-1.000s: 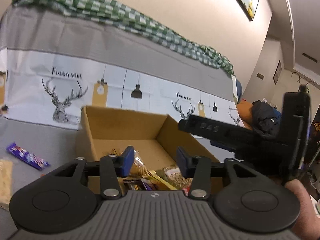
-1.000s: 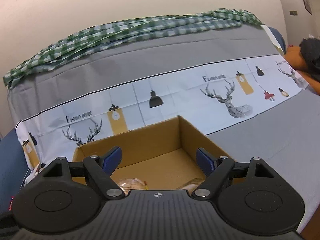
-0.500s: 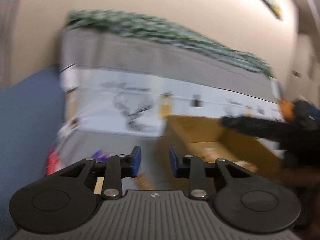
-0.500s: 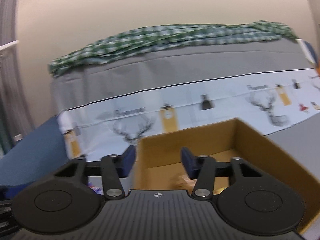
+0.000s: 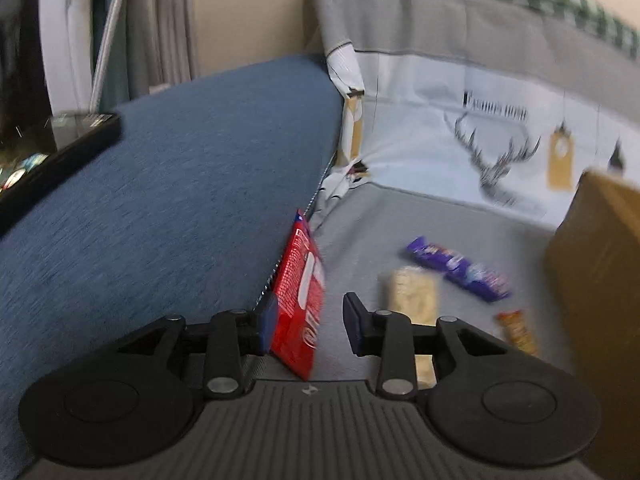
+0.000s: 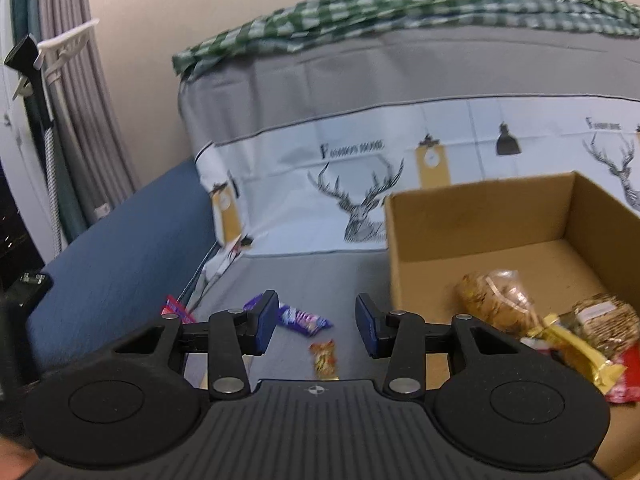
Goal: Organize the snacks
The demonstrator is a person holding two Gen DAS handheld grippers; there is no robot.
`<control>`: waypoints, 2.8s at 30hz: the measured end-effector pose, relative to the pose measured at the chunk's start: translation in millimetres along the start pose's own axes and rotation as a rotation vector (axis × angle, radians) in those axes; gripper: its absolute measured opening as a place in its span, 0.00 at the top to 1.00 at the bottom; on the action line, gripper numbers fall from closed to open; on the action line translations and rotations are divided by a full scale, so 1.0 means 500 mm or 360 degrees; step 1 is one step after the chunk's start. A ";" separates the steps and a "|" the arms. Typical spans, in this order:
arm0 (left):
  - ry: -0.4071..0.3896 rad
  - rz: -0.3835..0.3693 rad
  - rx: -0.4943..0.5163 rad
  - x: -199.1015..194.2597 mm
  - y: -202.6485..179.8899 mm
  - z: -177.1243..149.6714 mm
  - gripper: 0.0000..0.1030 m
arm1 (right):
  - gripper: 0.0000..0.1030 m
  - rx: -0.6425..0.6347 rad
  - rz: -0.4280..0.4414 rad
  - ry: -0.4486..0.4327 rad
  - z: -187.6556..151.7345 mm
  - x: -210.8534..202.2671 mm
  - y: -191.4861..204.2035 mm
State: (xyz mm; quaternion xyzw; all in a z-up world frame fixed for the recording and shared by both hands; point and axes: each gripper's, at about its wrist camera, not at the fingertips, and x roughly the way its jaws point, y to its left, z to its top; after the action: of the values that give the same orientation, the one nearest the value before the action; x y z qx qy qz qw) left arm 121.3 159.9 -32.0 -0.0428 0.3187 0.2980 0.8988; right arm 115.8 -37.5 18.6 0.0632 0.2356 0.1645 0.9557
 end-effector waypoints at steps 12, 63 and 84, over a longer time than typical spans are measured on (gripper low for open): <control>0.0023 0.0218 0.0228 0.080 -0.049 -0.021 0.53 | 0.54 -0.0242 -0.0092 0.0061 -0.054 0.042 0.028; -0.0215 -0.0513 -0.0316 -0.098 0.100 -0.006 0.94 | 0.82 -0.0592 0.0197 0.0322 -0.133 -0.059 0.095; 0.0249 -0.0610 -0.0297 -0.090 0.086 -0.036 0.45 | 0.79 -0.0521 0.0218 0.0597 -0.224 0.001 0.063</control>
State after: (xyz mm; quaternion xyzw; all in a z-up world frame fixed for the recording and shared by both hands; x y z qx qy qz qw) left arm 59.2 167.3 -14.4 -0.2084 0.3446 0.1457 0.9037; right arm 54.2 -3.2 -74.2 -0.1081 0.3742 0.2736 0.8794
